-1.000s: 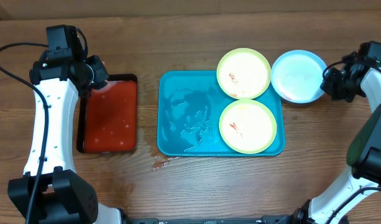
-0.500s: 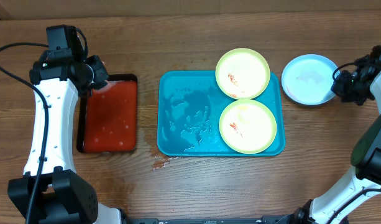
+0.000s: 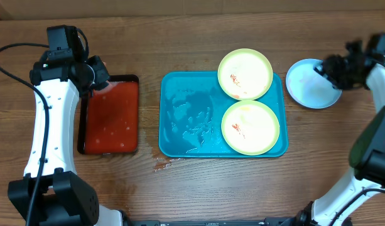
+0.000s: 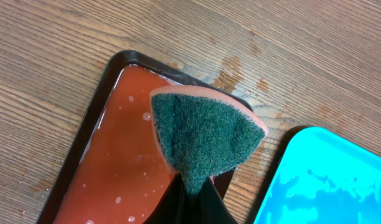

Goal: Clean dirty plates on tray and stack at the side

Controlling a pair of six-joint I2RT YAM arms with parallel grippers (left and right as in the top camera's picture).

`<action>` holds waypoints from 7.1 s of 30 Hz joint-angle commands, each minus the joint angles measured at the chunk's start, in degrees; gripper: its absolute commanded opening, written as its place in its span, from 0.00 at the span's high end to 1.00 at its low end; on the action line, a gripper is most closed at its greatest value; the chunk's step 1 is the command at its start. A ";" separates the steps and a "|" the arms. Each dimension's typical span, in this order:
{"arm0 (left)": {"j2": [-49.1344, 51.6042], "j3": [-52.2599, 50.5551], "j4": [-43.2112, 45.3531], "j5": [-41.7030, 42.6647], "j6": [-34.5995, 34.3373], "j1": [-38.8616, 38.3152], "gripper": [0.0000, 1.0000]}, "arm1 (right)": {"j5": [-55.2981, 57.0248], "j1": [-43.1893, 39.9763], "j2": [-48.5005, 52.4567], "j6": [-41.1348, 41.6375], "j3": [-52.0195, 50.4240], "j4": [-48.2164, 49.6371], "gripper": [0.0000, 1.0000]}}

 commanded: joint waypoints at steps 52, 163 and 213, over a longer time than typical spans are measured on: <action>4.87 0.00 0.55 10.99 1.97 -15.02 0.96 | 15.54 38.42 8.35 3.15 4.15 -7.85 0.96; 22.32 15.04 -0.98 -15.96 -2.12 -27.19 0.96 | 18.88 41.81 4.61 13.73 0.13 -4.20 0.96; 13.64 18.10 -13.29 -5.53 -1.20 -3.96 0.96 | 54.38 51.19 -10.75 -6.97 4.24 -5.55 0.96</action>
